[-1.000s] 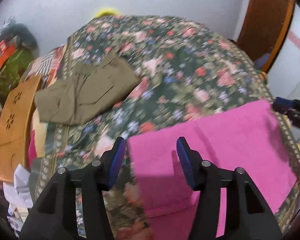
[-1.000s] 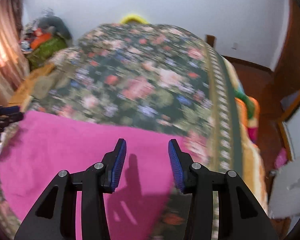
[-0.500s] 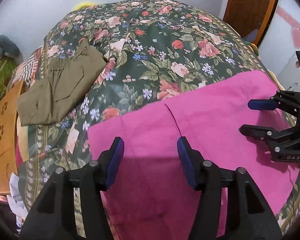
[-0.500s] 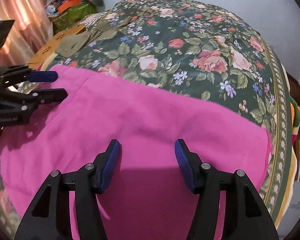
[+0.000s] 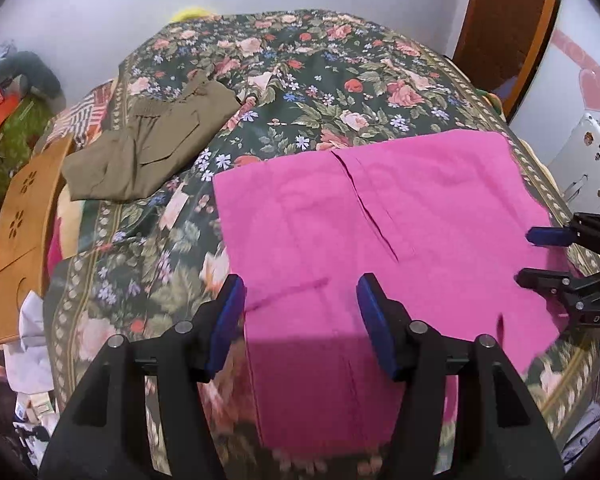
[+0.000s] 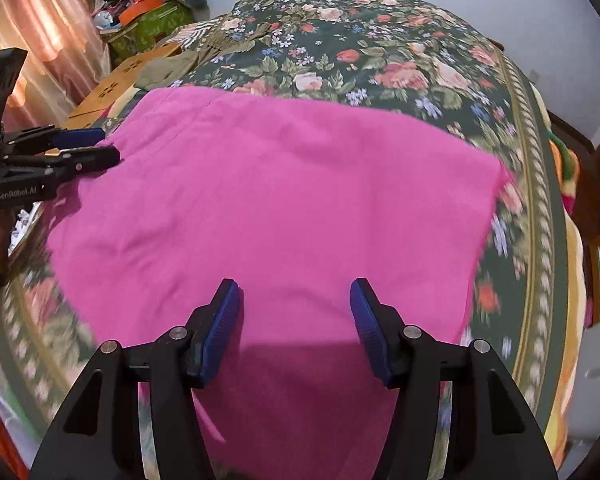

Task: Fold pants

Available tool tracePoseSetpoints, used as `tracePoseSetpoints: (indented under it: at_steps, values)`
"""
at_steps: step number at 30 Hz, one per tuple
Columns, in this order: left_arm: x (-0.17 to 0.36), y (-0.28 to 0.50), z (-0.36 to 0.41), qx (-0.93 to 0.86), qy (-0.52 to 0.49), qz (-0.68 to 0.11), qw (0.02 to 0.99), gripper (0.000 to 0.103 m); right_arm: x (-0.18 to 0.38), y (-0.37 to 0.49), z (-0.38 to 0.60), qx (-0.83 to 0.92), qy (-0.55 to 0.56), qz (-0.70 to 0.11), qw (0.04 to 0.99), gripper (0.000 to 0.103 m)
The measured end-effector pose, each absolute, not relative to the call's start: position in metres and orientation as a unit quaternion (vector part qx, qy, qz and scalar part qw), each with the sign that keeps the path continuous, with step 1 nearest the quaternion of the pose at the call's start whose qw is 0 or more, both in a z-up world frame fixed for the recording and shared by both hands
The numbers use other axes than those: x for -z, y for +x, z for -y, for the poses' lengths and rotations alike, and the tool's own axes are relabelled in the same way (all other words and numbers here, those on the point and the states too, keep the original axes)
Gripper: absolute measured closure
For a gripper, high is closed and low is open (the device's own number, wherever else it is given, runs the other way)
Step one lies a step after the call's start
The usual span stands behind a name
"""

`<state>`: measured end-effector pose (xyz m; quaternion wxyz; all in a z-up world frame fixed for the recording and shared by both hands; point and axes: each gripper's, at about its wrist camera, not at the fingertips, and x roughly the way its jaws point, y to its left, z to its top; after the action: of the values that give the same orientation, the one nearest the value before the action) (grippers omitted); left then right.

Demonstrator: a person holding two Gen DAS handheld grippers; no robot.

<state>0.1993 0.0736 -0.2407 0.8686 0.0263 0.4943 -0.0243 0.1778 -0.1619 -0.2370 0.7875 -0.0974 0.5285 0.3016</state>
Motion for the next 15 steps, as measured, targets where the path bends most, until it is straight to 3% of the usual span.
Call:
tracePoseSetpoints:
  at_steps: [12,15]
  values:
    - [0.226,0.153,-0.076,0.000,0.013,-0.507,0.862,0.039,0.222,0.138,0.193,-0.282,-0.053,-0.532,0.796,0.049]
    - [0.212,0.143,-0.084,0.002,-0.034,-0.502,0.864,0.039,0.212,0.135,0.192,-0.288,-0.042,-0.518,0.804,0.049]
